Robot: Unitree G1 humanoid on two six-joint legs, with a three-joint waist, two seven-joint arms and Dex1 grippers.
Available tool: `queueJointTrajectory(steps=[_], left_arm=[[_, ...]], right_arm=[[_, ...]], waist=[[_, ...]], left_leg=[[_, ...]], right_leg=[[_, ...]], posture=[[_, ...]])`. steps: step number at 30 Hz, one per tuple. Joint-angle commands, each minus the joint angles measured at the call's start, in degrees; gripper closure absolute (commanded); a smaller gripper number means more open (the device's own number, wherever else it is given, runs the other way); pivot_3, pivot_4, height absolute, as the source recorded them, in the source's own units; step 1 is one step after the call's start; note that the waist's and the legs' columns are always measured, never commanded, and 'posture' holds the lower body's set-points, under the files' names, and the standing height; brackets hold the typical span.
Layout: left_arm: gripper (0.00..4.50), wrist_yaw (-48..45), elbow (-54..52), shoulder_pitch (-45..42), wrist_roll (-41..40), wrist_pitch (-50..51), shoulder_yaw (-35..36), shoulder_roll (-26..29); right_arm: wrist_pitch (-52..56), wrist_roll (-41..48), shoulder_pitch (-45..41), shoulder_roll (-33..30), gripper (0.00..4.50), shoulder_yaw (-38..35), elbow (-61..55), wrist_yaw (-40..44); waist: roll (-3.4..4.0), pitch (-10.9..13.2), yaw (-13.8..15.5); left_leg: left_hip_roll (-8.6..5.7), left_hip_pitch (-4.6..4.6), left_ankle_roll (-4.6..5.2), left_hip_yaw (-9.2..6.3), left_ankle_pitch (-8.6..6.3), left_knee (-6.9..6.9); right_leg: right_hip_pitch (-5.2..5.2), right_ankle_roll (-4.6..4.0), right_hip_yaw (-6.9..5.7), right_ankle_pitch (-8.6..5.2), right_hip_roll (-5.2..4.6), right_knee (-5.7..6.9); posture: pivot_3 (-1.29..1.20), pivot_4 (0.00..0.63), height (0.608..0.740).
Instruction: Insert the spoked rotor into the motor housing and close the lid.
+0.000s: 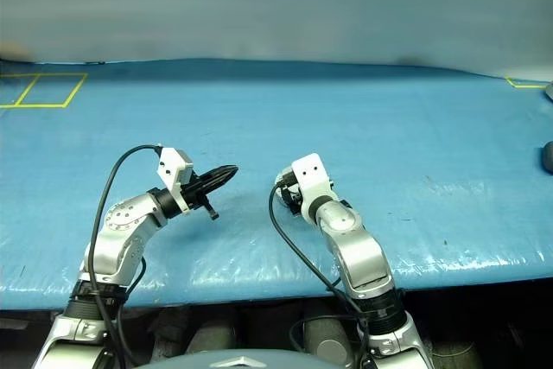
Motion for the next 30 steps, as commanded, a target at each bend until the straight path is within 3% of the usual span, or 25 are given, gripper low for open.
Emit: queueJointTrajectory(steps=[1, 7, 12, 15, 19, 22, 25, 26, 30], left_arm=[[4.50, -0.1, -0.2, -0.6, 0.1, -0.4, -0.1, -0.1], [4.50, -0.1, 0.0, -1.0, 0.1, -0.4, -0.3, -0.2], [4.50, 0.1, -0.5, -0.6, -0.1, -0.5, -0.1, -0.1], [4.50, 0.4, -0.8, -0.2, 0.1, -0.6, 0.0, 0.0], [4.50, 0.6, -1.2, 0.1, -0.1, -0.4, 0.3, 0.1], [4.50, 0.6, -1.2, 0.0, -0.1, -0.4, 0.3, 0.3], [4.50, 0.5, -1.1, -0.3, 0.0, -0.4, 0.1, 0.3], [4.50, 0.5, -1.0, -0.4, 0.0, -0.4, 0.1, 0.3], [4.50, 0.3, -1.0, -0.5, 0.0, -0.4, -0.1, 0.3]], right_arm=[[6.7, -1.9, 2.1, 2.2, 1.29, -2.3, 12.0, -5.1], [3.3, -2.1, 2.5, 4.4, 1.29, -5.8, 16.2, -8.9], [0.8, -7.4, 3.2, -2.6, 1.29, 2.7, 16.2, -8.3], [2.9, -7.1, 3.3, -3.4, 1.29, 3.1, 17.7, -8.4], [2.8, -0.7, 3.3, 3.7, 1.29, -7.4, 17.4, -9.0], [-0.4, 2.2, 3.2, 5.9, 1.29, -11.4, 15.9, -7.9], [3.0, 6.0, 2.5, 7.9, 1.29, -17.6, 17.5, -8.5], [4.0, 5.8, 2.5, 7.3, 1.29, -17.3, 17.9, -8.6], [-3.0, 10.9, 6.1, 2.1, 1.29, -7.5, 8.2, 5.2]], waist=[[-0.08, -0.1, -0.1], [-0.26, -0.2, 0.0], [-0.25, -0.2, 0.3], [-0.28, -0.3, 0.7], [-0.31, -0.3, 1.0], [-0.30, -0.3, 0.9], [-0.30, -0.3, 0.9], [-0.31, -0.3, 0.9], [-0.40, -0.3, 0.9]], left_leg=[[0.04, 0.06, -0.01, 0.01, 0.02, 0.00], [0.14, 0.99, -0.05, -0.06, 0.04, -0.03], [0.12, 0.92, -0.12, -0.14, 0.01, -0.02], [0.04, 0.92, -0.07, -0.12, 0.05, -0.04], [0.08, 0.89, 0.10, -0.15, 0.15, -0.11], [0.16, 0.83, 0.09, -0.22, 0.14, -0.18], [0.21, 0.79, 0.09, -0.22, 0.14, -0.32], [0.21, 0.79, 0.09, -0.22, 0.14, -0.38], [0.14, 0.77, 0.10, -0.20, 0.13, -0.55]], right_leg=[[0.04, -0.09, 0.01, 0.03, 0.05, 0.00], [0.63, -0.37, 0.03, -0.12, -0.04, -0.12], [0.65, -0.34, 0.06, -0.12, -0.43, -0.29], [0.69, -0.33, 0.01, -0.12, -0.57, -0.35], [0.69, -0.31, -0.04, -0.11, -0.55, -0.41], [0.68, -0.29, -0.09, -0.10, -0.45, -0.54], [0.68, -0.27, -0.10, -0.08, -0.39, -0.74], [0.70, -0.26, -0.10, -0.07, -0.40, -0.81], [0.71, -0.23, -0.10, -0.05, -0.51, -1.01]], posture=[[0.00, 0.150, 0.740], [0.00, 0.150, 0.740], [0.00, 0.150, 0.740], [0.00, 0.150, 0.740], [0.00, 0.150, 0.740], [0.00, 0.150, 0.740], [0.00, 0.150, 0.740], [0.00, 0.150, 0.740], [0.00, 0.150, 0.740]])
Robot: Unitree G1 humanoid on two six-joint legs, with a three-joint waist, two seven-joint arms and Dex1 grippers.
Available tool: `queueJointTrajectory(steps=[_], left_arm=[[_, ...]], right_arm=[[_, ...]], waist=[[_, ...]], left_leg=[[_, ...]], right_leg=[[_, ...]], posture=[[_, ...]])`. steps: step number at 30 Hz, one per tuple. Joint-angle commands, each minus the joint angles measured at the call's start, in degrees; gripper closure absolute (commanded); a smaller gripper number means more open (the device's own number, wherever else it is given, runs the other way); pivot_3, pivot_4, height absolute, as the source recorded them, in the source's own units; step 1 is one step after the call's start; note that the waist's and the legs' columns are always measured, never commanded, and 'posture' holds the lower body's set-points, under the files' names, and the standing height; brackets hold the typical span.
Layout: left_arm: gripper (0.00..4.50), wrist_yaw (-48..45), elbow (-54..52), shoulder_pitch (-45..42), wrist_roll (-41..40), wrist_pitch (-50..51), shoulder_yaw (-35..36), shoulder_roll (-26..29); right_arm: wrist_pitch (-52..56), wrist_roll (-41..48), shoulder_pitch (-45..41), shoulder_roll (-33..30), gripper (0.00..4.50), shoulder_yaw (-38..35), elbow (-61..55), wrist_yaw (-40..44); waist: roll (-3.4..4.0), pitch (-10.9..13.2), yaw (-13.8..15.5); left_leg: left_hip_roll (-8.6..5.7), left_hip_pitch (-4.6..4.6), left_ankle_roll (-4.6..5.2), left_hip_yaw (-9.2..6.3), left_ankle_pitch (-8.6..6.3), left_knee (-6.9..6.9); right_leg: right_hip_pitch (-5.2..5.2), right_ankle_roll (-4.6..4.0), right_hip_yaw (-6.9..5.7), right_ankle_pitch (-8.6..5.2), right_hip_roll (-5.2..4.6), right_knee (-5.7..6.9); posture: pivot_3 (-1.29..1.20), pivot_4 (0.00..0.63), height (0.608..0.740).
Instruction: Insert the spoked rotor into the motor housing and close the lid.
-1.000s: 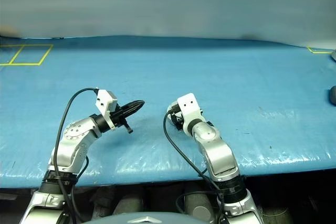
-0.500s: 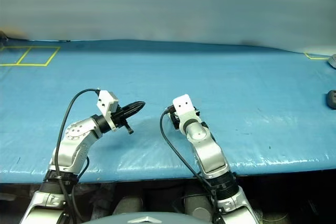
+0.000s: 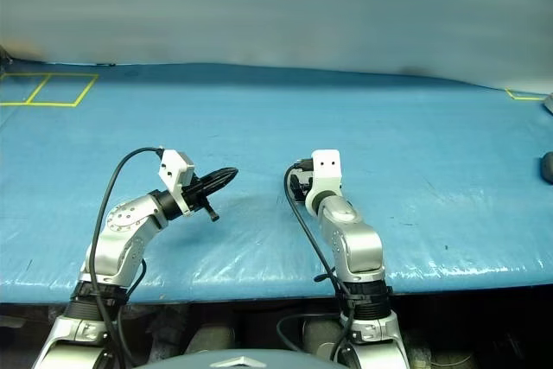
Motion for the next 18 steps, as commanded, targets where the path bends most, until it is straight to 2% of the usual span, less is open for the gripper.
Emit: queueJointTrajectory(steps=[1, 3, 5, 7, 13, 18], left_arm=[[4.50, -0.1, -1.7, -0.8, -0.1, -0.4, 0.3, 0.3], [4.50, 0.0, -1.3, -1.0, 0.1, -0.5, 0.3, 0.2], [4.50, 0.0, -1.1, -1.1, 0.1, -0.5, 0.3, 0.2], [4.50, -0.1, -1.0, -1.3, 0.1, -0.5, 0.2, 0.0], [4.50, -0.2, -0.2, -1.9, 0.4, -0.6, 0.1, -0.2], [4.50, -0.3, -0.2, -2.0, 0.4, -0.8, -0.1, -0.2]], right_arm=[[-2.8, 2.8, 7.5, -4.0, 1.29, 5.7, -0.8, 9.4], [-8.4, 1.5, 8.8, -6.1, 1.29, 8.1, -3.2, 11.1], [-10.5, 2.2, 9.4, -5.3, 1.29, 6.9, -3.7, 10.8], [-12.2, -0.6, 9.0, -5.2, 1.29, 7.0, -2.1, 8.0], [-12.8, -4.4, 7.6, -4.5, 1.29, 8.0, 0.0, 4.0], [-10.9, -2.1, 7.7, -5.3, 1.29, 6.0, 0.1, 5.6]], waist=[[-0.02, 0.0, 0.0], [-0.06, 0.0, -0.1], [0.06, 0.1, -0.6], [0.13, 0.1, -0.9], [0.37, 0.3, -0.7], [0.44, 0.5, -0.6]], left_leg=[[-0.05, -0.02, 0.01, 0.00, 0.00, -0.09], [-0.11, -0.17, 0.03, 0.04, -0.02, -0.38], [-0.21, -0.82, -0.08, 0.06, -0.07, -0.50], [-0.06, -1.18, -0.20, 0.03, -0.08, -0.58], [-0.01, -1.23, -0.35, -0.01, -0.19, -0.83], [-0.11, -1.22, -0.32, 0.10, -0.20, -0.55]], right_leg=[[-0.04, 0.00, 0.00, 0.00, -0.04, -0.01], [-0.30, 0.03, -0.01, 0.01, -0.05, -0.01], [-0.77, 0.29, 0.00, 0.21, 0.21, 0.04], [-1.26, -0.14, 0.01, 0.38, 0.40, 0.20], [-1.42, -0.32, -0.02, 0.27, 0.44, 0.15], [-1.23, -0.18, -0.03, 0.29, 0.38, 0.08]], posture=[[0.00, 0.150, 0.740], [0.00, 0.150, 0.740], [0.00, 0.150, 0.740], [0.00, 0.150, 0.740], [0.00, 0.150, 0.740], [0.00, 0.150, 0.740]])
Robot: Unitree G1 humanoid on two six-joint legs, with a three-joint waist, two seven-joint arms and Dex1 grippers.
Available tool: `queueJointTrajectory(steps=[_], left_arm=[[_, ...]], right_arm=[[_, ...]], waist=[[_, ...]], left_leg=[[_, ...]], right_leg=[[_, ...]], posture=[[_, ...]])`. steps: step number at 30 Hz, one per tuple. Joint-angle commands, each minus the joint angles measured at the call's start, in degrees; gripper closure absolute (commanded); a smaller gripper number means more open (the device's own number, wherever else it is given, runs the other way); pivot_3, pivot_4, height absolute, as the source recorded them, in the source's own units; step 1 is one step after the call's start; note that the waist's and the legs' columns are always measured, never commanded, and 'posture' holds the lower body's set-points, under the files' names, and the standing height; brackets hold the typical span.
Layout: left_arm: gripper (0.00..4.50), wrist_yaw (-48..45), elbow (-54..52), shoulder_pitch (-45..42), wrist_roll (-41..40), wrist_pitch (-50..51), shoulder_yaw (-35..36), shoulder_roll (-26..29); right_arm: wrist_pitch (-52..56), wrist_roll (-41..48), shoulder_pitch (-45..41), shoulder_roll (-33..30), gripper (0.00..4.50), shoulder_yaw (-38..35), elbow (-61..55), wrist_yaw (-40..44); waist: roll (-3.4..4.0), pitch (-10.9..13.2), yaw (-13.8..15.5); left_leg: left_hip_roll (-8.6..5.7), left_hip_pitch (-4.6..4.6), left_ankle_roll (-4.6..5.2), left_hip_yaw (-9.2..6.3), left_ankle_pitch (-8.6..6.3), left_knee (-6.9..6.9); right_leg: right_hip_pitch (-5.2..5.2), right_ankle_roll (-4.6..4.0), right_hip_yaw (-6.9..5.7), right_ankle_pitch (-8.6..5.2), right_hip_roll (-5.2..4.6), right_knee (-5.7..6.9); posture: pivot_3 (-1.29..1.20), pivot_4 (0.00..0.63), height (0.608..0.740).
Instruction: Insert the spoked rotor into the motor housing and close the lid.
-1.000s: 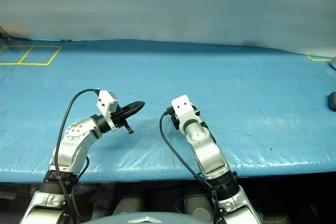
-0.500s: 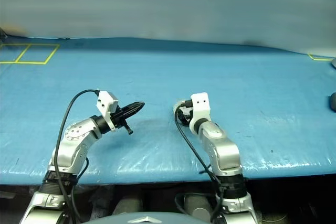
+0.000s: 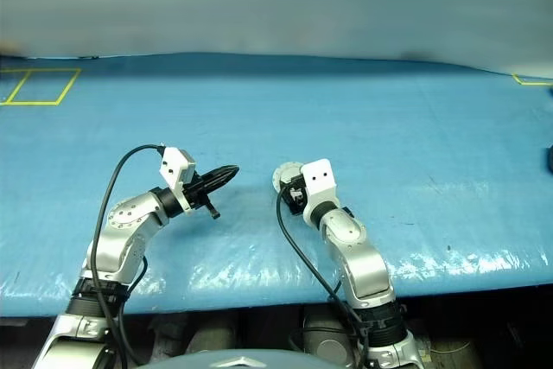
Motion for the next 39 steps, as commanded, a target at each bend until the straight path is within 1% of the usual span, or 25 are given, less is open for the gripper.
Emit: queueJointTrajectory(steps=[1, 5, 8, 10, 12, 13, 15, 16, 23, 31, 34, 35, 39], left_arm=[[4.50, -0.3, -0.9, -0.8, 0.1, -0.8, 0.0, -0.1], [4.50, -0.3, -0.9, -0.7, 0.2, -0.8, 0.0, -0.1], [4.50, -0.3, -0.9, -0.7, 0.3, -0.8, 0.0, -0.1], [4.50, -0.4, -0.9, -0.6, 0.2, -0.8, -0.2, -0.2], [4.50, -0.4, -0.8, -0.6, 0.2, -0.8, -0.2, -0.4], [4.50, -0.3, -0.8, -0.6, 0.2, -0.8, -0.2, -0.4], [4.50, -0.3, -0.8, -0.5, 0.2, -0.9, -0.3, -0.5], [4.50, -0.4, -0.9, -0.4, 0.2, -0.9, -0.5, -0.6], [4.50, -0.6, -0.8, -0.2, 0.1, -0.8, -0.8, -0.5], [4.50, -0.8, -0.2, -0.9, 0.2, -0.9, -1.3, -0.7], [4.50, -0.8, 0.0, -1.1, 0.3, -0.9, -1.4, -0.6], [4.50, -0.9, 0.0, -1.2, 0.2, -0.9, -1.4, -0.6], [4.50, -1.0, 0.0, -1.2, 0.2, -0.9, -1.5, -0.6]], right_arm=[[3.3, 1.1, 1.7, -1.4, 1.29, -1.4, 2.3, 1.2], [2.8, 4.8, 1.4, -2.8, 1.29, -2.1, -1.9, 5.5], [4.0, 7.4, 0.2, -2.6, 1.29, -3.2, -3.9, 6.8], [4.6, 6.8, -1.2, -3.2, 1.29, -2.3, -5.0, 6.9], [5.1, 6.7, -1.9, -3.8, 1.29, -1.5, -5.9, 7.4], [5.3, 6.7, -2.1, -4.2, 1.29, -1.1, -6.3, 7.7], [5.2, 7.0, -2.3, -4.9, 1.29, -0.4, -7.1, 8.8], [2.9, 6.1, -1.9, -5.9, 1.29, 0.5, -7.6, 9.6], [-2.6, 10.6, -0.7, -4.0, 1.29, -3.0, -10.4, 11.5], [-5.1, 9.7, -0.8, -5.1, 1.29, -5.0, -8.8, 9.9], [-5.1, 8.9, -0.9, -6.4, 1.29, -4.8, -7.4, 9.9], [-4.9, 8.7, -0.9, -6.6, 1.29, -4.9, -6.6, 9.7], [-4.4, 7.1, -0.6, -7.0, 1.29, -4.4, -3.8, 8.1]], waist=[[0.06, 0.1, 0.2], [0.19, 0.2, 0.5], [0.26, 0.4, 0.6], [0.29, 0.4, 0.4], [0.29, 0.4, 0.3], [0.29, 0.4, 0.3], [0.30, 0.4, 0.3], [0.31, 0.4, 0.3], [0.37, 0.5, 0.3], [0.44, 0.6, 0.5], [0.45, 0.7, 0.6], [0.47, 0.8, 0.6], [0.48, 0.8, 0.8]], left_leg=[[0.00, 0.02, 0.00, 0.02, 0.01, 0.03], [-0.03, 0.01, 0.01, -0.02, 0.04, 0.05], [-0.03, -0.09, 0.02, -0.05, 0.03, 0.04], [-0.01, -0.14, 0.04, -0.06, -0.01, 0.00], [0.00, -0.41, -0.02, -0.06, 0.02, 0.00], [-0.01, -0.72, -0.20, -0.06, 0.12, 0.07], [-0.02, -0.86, -0.26, -0.05, 0.15, 0.10], [-0.01, -0.86, -0.26, -0.05, 0.16, 0.10], [-0.05, -0.88, -0.25, -0.05, 0.16, 0.16], [-0.08, -0.92, -0.25, -0.11, 0.16, 0.44], [-0.12, -0.94, -0.21, -0.12, 0.13, 0.77], [-0.12, -0.95, 0.02, -0.13, 0.00, 0.89], [-0.12, -0.87, 0.03, -0.16, 0.00, 1.16]], right_leg=[[0.03, 0.08, 0.00, -0.02, 0.01, 0.01], [0.07, 0.12, 0.00, -0.01, 0.05, 0.01], [-0.01, 0.05, -0.01, 0.03, 0.06, 0.04], [-0.07, 0.03, -0.03, 0.01, 0.07, 0.03], [-0.35, 0.03, -0.03, 0.01, 0.06, 0.04], [-0.67, 0.03, -0.03, 0.01, 0.05, 0.12], [-0.82, 0.03, -0.05, 0.02, 0.04, 0.16], [-0.82, 0.03, -0.06, 0.02, 0.04, 0.17], [-0.81, 0.03, -0.09, 0.02, 0.02, 0.23], [-0.81, 0.03, -0.13, 0.02, 0.01, 0.49], [-0.83, 0.04, -0.14, 0.01, -0.01, 0.81], [-0.81, 0.04, -0.14, 0.00, 0.00, 0.89], [-0.66, 0.05, -0.16, 0.02, 0.04, 1.06]], posture=[[0.00, 0.150, 0.740], [0.00, 0.150, 0.740], [0.00, 0.150, 0.740], [0.00, 0.150, 0.740], [0.00, 0.150, 0.740], [0.00, 0.150, 0.740], [0.00, 0.150, 0.740], [0.00, 0.150, 0.740], [0.00, 0.150, 0.740], [0.00, 0.150, 0.740], [0.00, 0.150, 0.740], [0.00, 0.150, 0.740], [0.00, 0.150, 0.740]])
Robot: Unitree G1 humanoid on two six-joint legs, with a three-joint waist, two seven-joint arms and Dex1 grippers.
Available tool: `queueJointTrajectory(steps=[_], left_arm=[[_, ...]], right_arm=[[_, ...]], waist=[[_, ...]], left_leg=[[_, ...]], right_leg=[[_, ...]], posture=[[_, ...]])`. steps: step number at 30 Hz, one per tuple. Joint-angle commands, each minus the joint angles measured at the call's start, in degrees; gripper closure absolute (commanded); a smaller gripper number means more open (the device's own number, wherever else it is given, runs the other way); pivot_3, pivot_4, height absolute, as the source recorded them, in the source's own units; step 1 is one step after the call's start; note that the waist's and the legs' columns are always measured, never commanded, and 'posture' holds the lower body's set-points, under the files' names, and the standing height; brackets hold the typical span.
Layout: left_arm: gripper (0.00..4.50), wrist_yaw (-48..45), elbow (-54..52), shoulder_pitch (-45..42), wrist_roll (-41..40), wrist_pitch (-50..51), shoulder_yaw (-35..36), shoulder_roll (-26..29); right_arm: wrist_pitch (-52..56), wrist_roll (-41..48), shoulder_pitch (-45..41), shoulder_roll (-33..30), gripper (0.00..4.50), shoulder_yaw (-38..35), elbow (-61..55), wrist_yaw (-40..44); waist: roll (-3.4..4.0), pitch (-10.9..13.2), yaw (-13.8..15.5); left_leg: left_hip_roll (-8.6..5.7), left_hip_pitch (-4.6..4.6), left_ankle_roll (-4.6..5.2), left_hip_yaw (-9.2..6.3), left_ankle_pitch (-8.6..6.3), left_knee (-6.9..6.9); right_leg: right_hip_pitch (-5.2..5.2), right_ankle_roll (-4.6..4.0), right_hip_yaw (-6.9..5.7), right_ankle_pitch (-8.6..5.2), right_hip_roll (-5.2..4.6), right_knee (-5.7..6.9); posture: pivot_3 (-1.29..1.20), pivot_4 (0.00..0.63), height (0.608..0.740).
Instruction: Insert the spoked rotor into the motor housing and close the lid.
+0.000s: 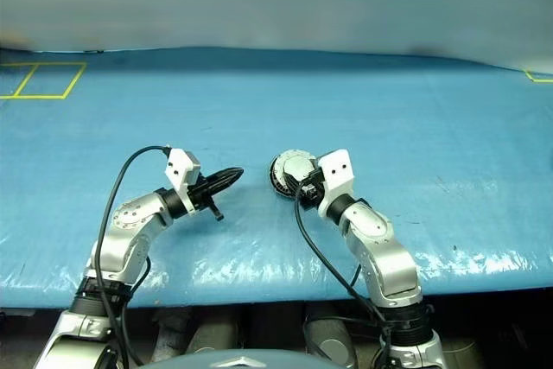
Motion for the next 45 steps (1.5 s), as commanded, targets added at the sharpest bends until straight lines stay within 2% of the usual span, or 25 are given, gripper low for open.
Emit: queueJointTrajectory(steps=[1, 12, 19, 26, 38, 45], left_arm=[[4.50, -0.6, -0.3, -0.9, 0.1, -0.8, -0.1, -0.2], [4.50, -0.3, -0.6, -0.4, 0.1, -0.8, 0.4, 0.1], [4.50, -0.1, -0.3, -0.5, 0.1, -1.0, 0.3, -0.3], [4.50, 0.1, 0.1, -0.6, 0.1, -1.2, 0.3, -0.7], [4.50, -0.1, 1.0, -1.4, 0.3, -1.4, 0.2, -0.7], [4.50, -0.2, 1.5, -1.6, 0.4, -1.6, 0.1, -0.9]], right_arm=[[-0.9, -1.5, -0.6, -0.1, 1.29, 0.1, 0.5, -1.4], [0.7, -2.5, -1.9, 1.0, 1.29, 1.7, 1.1, -2.5], [8.9, -5.5, -7.0, 1.6, 1.29, 4.1, 0.0, -6.0], [12.9, -8.1, -8.0, 1.5, 1.29, 6.9, 0.8, -6.9], [25.1, -5.5, -13.2, 7.3, 1.29, 1.4, -2.5, -10.9], [27.3, -6.4, -14.0, 7.5, 1.29, 2.3, -2.9, -12.0]], waist=[[0.01, 0.0, 0.0], [0.01, 0.0, 0.3], [0.01, 0.0, 0.1], [0.01, 0.0, 0.1], [0.01, 0.0, 0.0], [0.01, 0.0, -0.1]], left_leg=[[0.00, 0.00, 0.00, 0.00, 0.00, 0.02], [-0.01, -0.01, 0.00, -0.04, 0.01, 0.06], [-0.01, 0.03, -0.04, -0.04, 0.03, 0.18], [-0.03, 0.05, -0.05, -0.06, 0.04, 0.23], [-0.05, 0.09, -0.04, -0.08, 0.04, 0.56], [-0.06, 0.08, -0.04, -0.09, 0.04, 0.58]], right_leg=[[0.00, 0.01, 0.00, 0.00, 0.00, 0.02], [-0.01, 0.01, -0.01, 0.01, -0.02, 0.11], [-0.02, 0.00, 0.00, 0.02, 0.00, 0.34], [-0.01, 0.00, 0.00, 0.02, 0.00, 0.41], [0.00, 0.00, 0.00, 0.02, 0.01, 0.79], [-0.01, 0.00, 0.00, 0.01, 0.02, 0.83]], posture=[[0.00, 0.150, 0.740], [0.00, 0.150, 0.740], [0.00, 0.150, 0.740], [0.00, 0.150, 0.740], [0.00, 0.150, 0.740], [0.00, 0.150, 0.740]])
